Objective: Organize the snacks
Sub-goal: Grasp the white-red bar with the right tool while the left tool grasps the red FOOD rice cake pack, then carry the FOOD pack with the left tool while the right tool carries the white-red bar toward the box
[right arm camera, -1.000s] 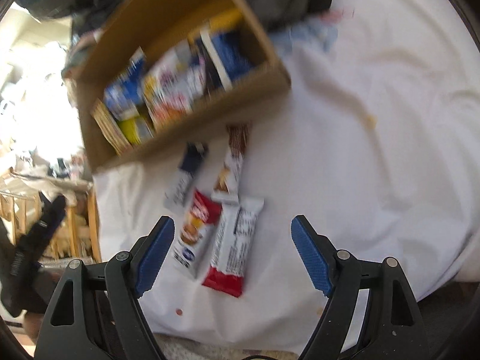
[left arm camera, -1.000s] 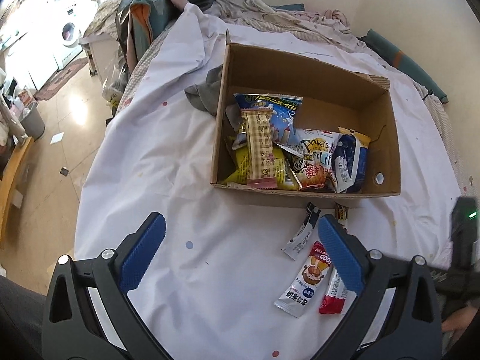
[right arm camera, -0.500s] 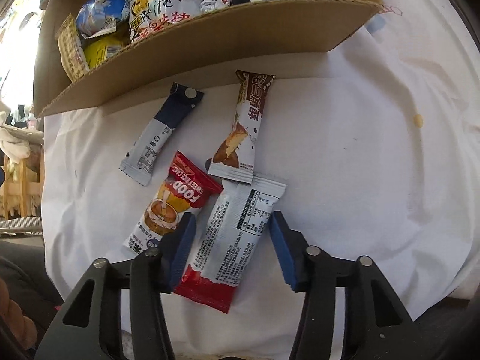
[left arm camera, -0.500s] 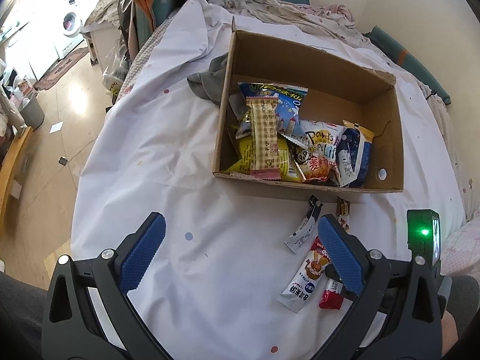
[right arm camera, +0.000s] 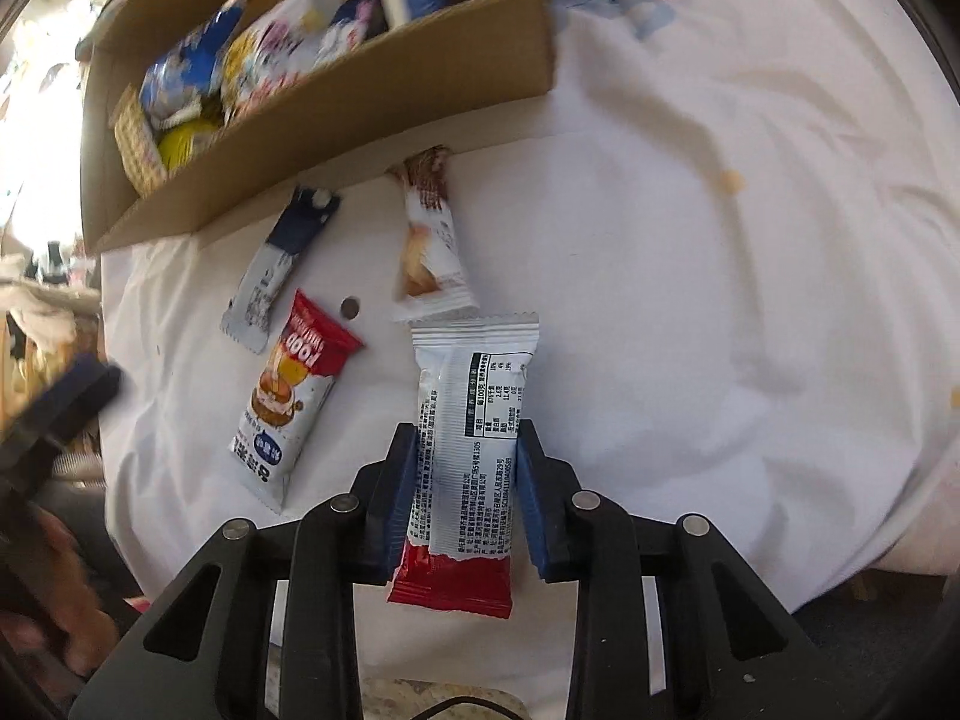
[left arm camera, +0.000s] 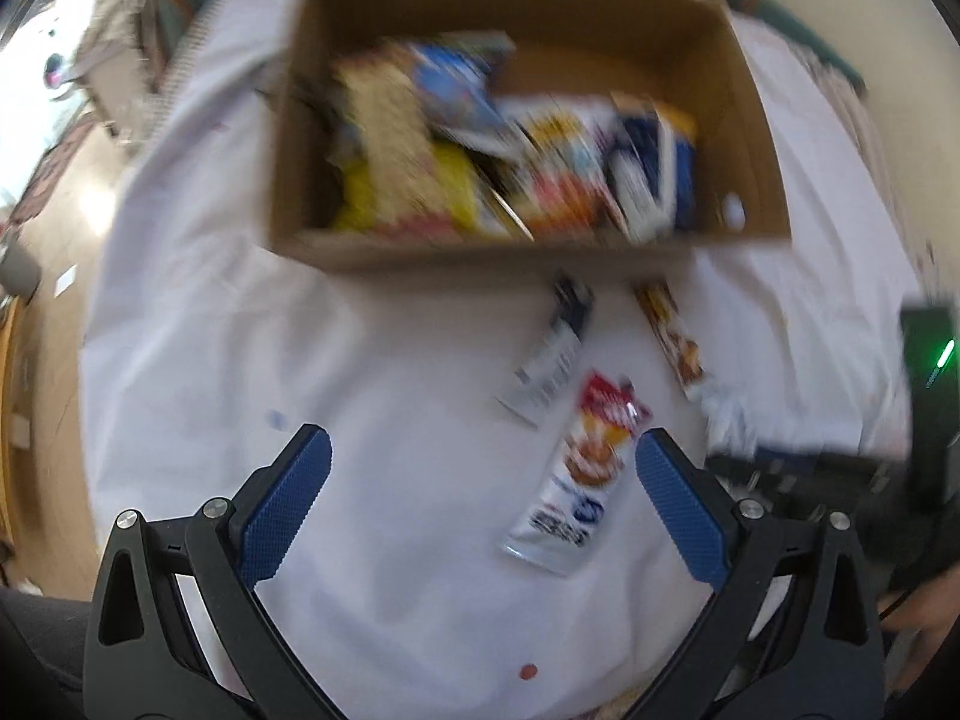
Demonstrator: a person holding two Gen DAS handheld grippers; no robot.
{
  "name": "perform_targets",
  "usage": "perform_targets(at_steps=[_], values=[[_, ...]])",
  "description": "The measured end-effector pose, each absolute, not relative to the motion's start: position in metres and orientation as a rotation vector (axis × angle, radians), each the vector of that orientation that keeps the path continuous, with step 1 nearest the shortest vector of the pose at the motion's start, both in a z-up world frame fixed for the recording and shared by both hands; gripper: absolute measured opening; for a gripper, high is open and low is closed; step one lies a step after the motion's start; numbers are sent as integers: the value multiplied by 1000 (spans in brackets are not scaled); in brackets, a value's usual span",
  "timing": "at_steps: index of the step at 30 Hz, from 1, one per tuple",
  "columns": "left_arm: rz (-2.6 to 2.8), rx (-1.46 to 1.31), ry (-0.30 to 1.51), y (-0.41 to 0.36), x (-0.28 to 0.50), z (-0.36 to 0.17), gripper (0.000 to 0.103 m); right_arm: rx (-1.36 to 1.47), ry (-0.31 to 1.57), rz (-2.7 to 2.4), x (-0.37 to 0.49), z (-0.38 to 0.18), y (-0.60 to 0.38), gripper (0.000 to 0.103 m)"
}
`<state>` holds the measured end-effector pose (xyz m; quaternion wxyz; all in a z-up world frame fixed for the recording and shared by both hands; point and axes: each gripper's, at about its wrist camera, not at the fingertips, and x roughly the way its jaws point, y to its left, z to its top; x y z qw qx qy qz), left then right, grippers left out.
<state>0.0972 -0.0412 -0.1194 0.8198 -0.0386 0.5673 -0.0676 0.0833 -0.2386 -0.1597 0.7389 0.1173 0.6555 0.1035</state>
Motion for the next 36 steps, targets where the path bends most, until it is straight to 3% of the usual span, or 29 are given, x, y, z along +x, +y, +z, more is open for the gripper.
perform_targets(at_steps=[5,11,14,17,36], values=[[-241,67,1244,-83,95,-143,95,318,1403,218,92,-147,-256,33],[-297,161,1271,-105,92,-160,76,329,1395,226,95,-149,-254,33],[-301,168,1286,-106,91,-164,61,338,1393,235,91,-147,-266,33],[-292,192,1296,-107,91,-167,31,326,1390,243,91,-146,-262,33],[-306,149,1262,-83,67,-126,28,365,1287,238,90,-121,-261,33]])
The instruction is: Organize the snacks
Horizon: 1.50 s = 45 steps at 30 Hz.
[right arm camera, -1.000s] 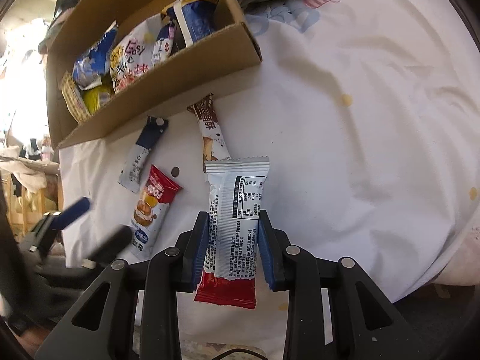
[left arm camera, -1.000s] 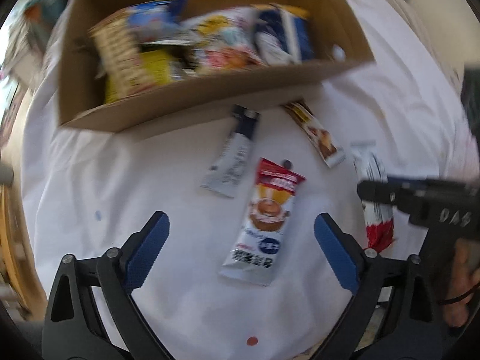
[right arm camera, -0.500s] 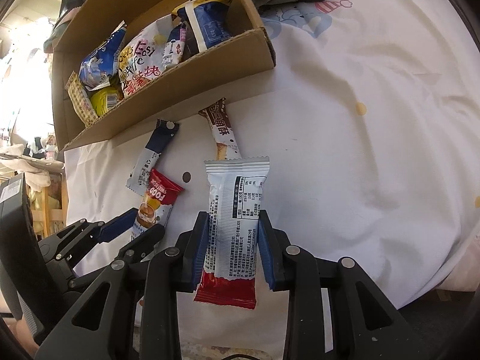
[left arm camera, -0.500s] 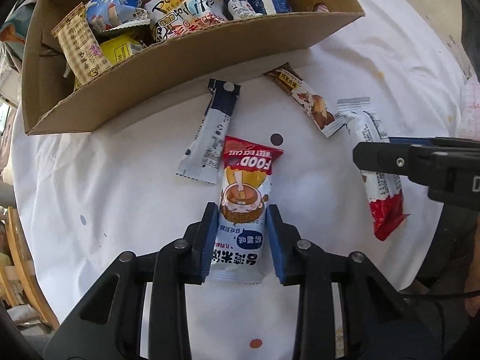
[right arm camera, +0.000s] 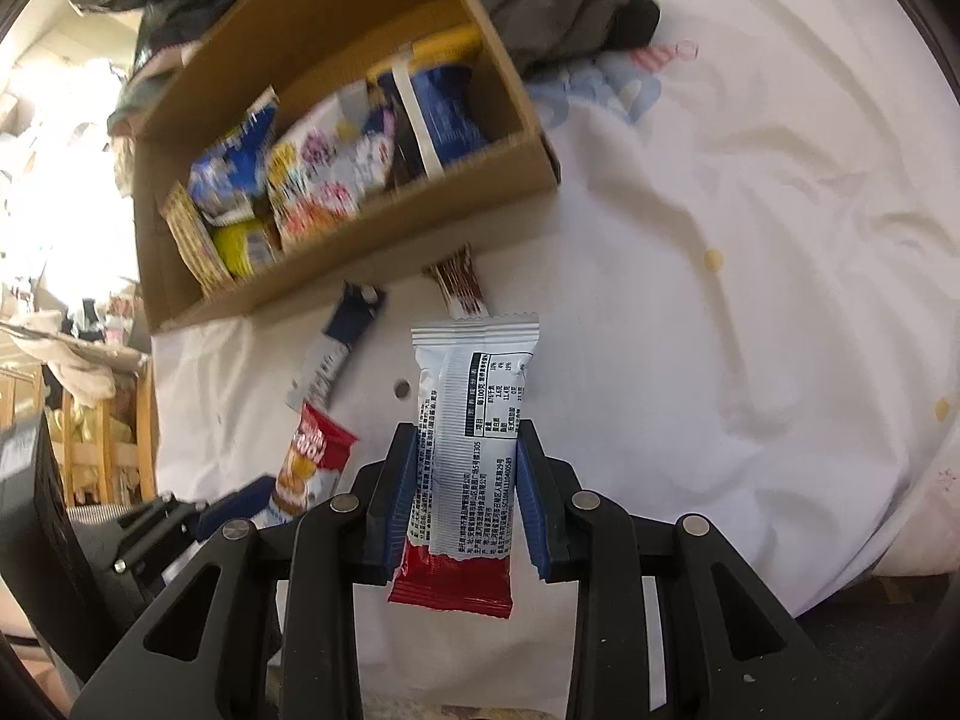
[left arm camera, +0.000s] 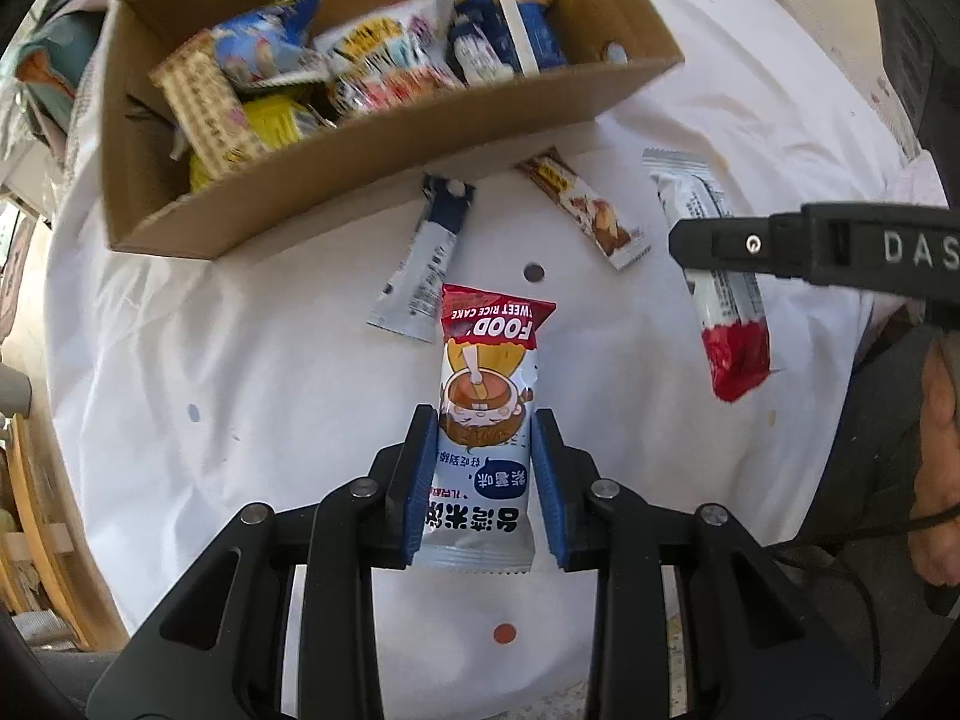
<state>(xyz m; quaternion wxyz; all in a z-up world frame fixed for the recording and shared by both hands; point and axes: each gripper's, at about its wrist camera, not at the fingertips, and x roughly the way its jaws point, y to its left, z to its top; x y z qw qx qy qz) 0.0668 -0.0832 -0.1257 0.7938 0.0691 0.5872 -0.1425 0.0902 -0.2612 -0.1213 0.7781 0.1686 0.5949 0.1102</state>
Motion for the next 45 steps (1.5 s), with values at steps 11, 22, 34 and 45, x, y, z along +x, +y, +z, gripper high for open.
perform_targets(at_steps=[11,22,34,45], values=[[-96,-15,1112,-33,75,-75,28,371,1151,356,85,-86,-245,33],[-28,-56,905,-21,96,-24,28,408,922,453,82,-38,-243,33],[-26,-92,856,-3,128,0,20,451,864,441,113,-28,-251,33],[-51,-181,1245,7,121,-101,51,619,933,428,130,-52,-267,33]])
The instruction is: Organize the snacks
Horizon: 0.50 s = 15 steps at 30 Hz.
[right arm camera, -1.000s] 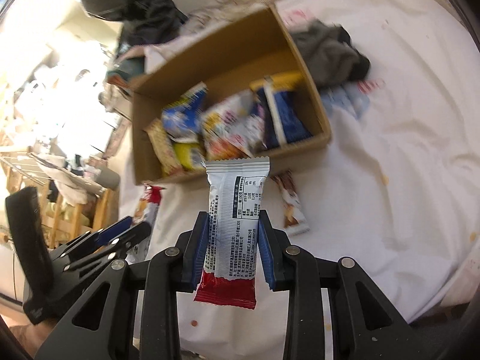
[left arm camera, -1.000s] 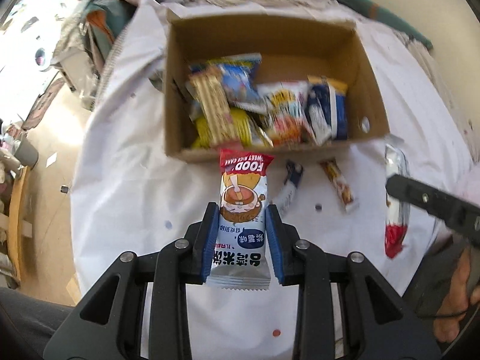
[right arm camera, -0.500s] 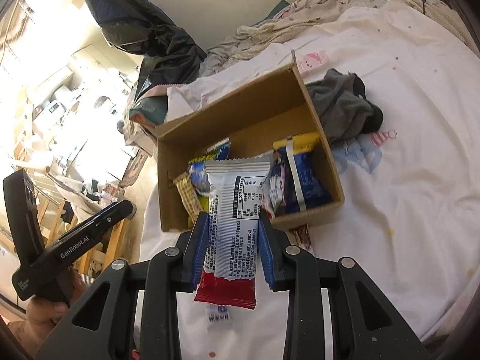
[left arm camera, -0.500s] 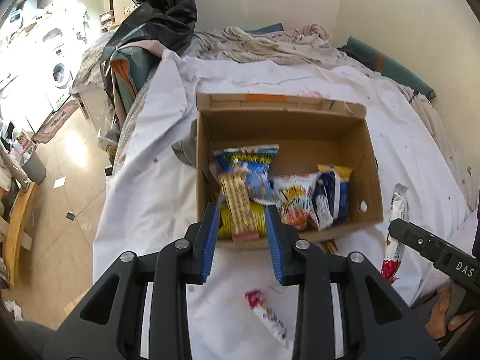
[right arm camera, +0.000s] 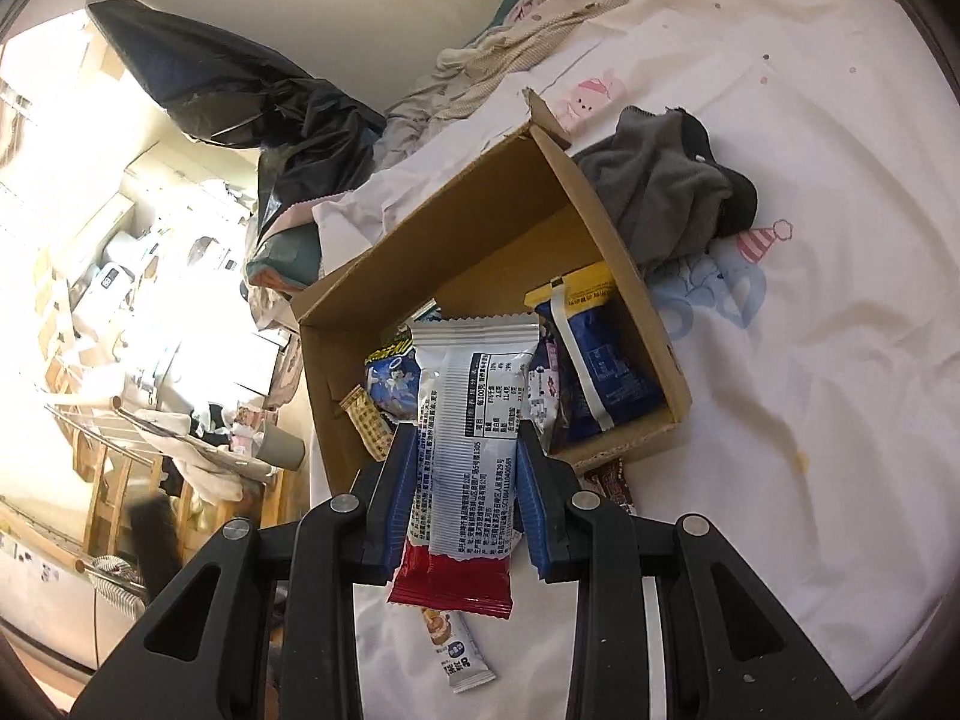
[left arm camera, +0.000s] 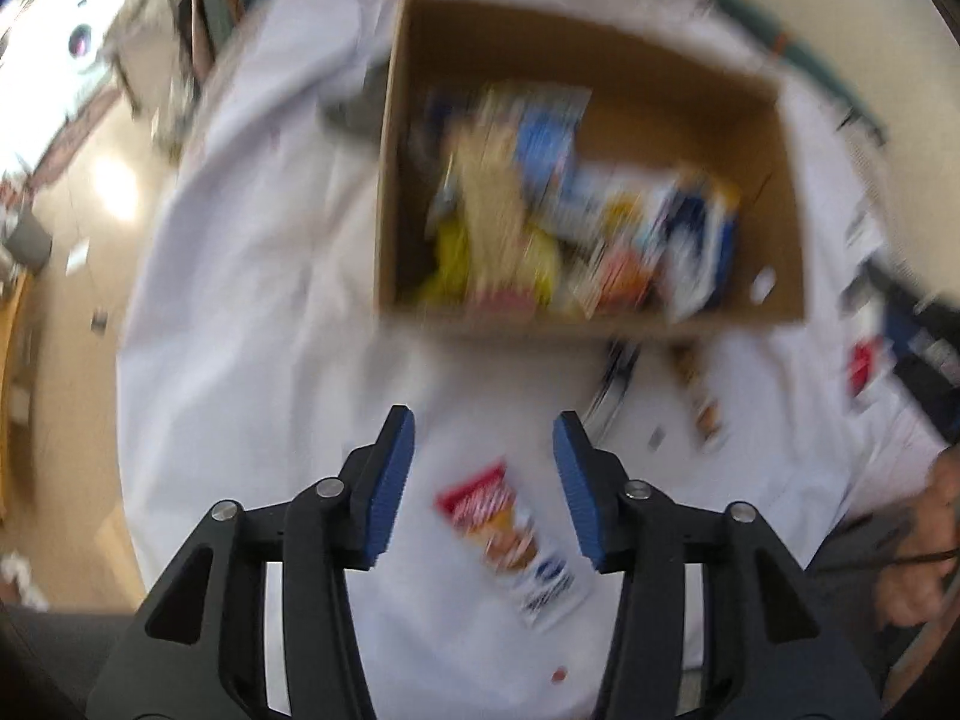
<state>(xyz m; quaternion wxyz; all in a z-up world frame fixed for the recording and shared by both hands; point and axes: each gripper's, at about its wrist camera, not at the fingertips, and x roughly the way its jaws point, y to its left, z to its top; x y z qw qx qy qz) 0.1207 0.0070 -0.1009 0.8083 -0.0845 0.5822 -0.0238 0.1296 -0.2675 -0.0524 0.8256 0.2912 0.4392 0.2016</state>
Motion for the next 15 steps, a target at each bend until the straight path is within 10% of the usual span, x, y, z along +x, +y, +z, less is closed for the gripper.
perform_targets(at_steps=[6,10,15], values=[[8,-301,1445,-12,100,-164,55,589,959,433,134,-58,-255,33],[43,-229,1478,-34,92,-182,31,565,967,431,132,-59,-253,33],[85,-206,1371,-24,90,-151,29,567,975,422,131,-60,-257,33]])
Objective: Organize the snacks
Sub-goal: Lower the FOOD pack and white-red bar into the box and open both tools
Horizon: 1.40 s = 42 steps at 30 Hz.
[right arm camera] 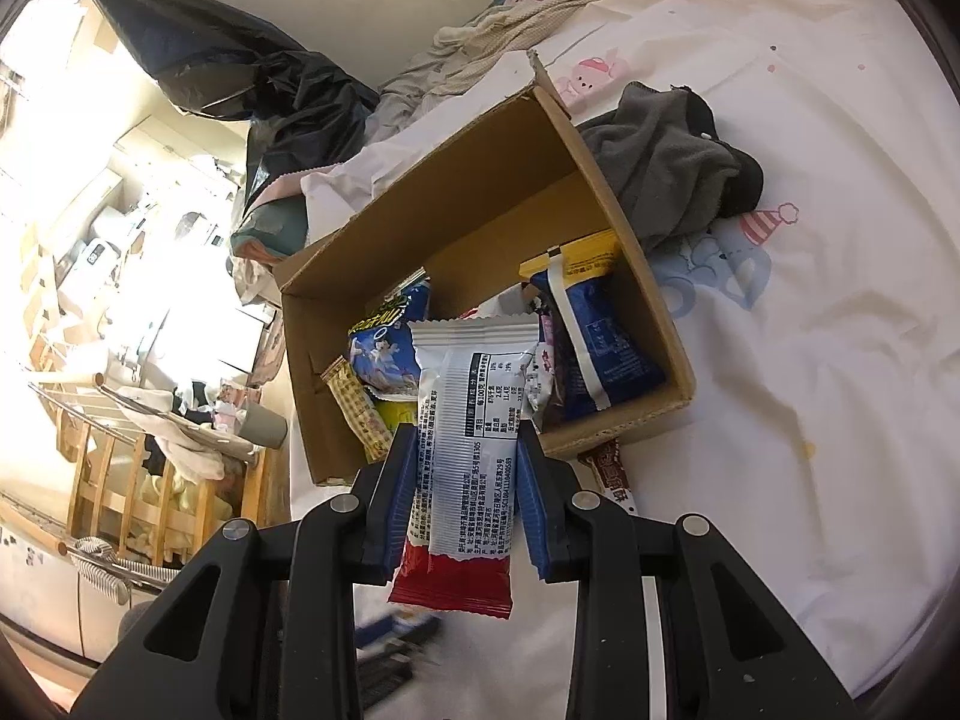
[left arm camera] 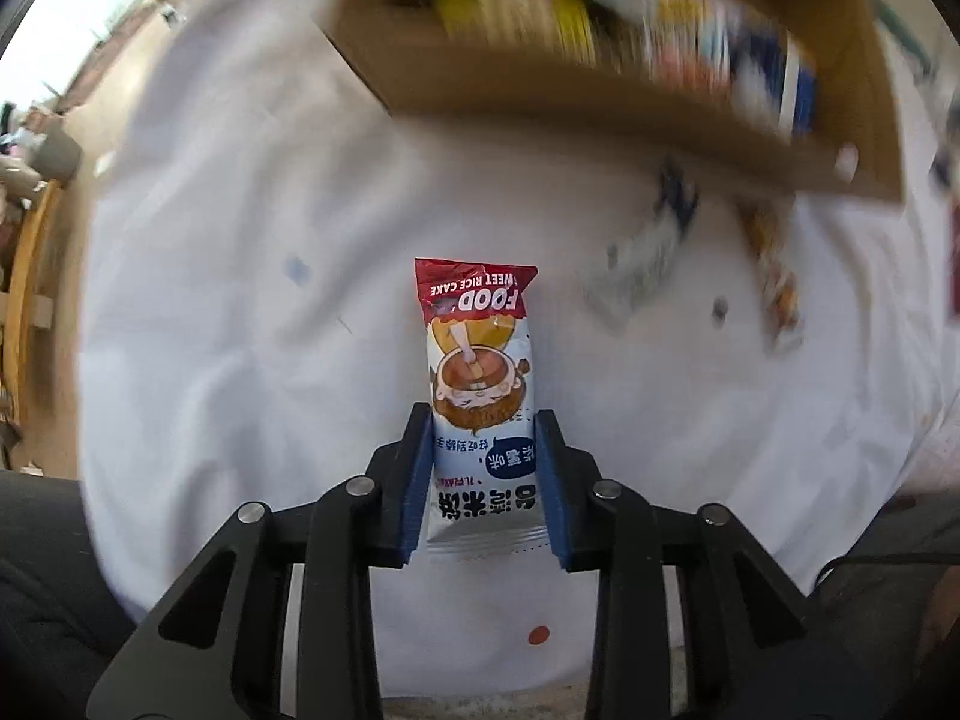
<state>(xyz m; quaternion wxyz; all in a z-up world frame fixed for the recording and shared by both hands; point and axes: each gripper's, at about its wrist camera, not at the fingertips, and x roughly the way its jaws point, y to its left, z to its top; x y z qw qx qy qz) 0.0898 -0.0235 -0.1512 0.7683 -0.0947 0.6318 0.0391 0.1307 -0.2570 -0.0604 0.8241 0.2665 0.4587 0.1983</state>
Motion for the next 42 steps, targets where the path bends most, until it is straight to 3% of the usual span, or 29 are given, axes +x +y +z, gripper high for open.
perform_targets(at_steps=[9,14,22,28,42], values=[[56,-172,968,0,123,-26,29,528,917,443,144,-41,-252,33],[49,-191,903,3,163,-1,29,481,898,433,165,-38,-246,33],[6,-139,880,0,215,-11,29,427,911,412,197,-47,-237,33],[2,-8,848,-22,216,-43,29,403,965,415,208,-66,-225,33],[-105,-19,869,-38,228,-54,29,373,1038,404,214,-85,-215,33]])
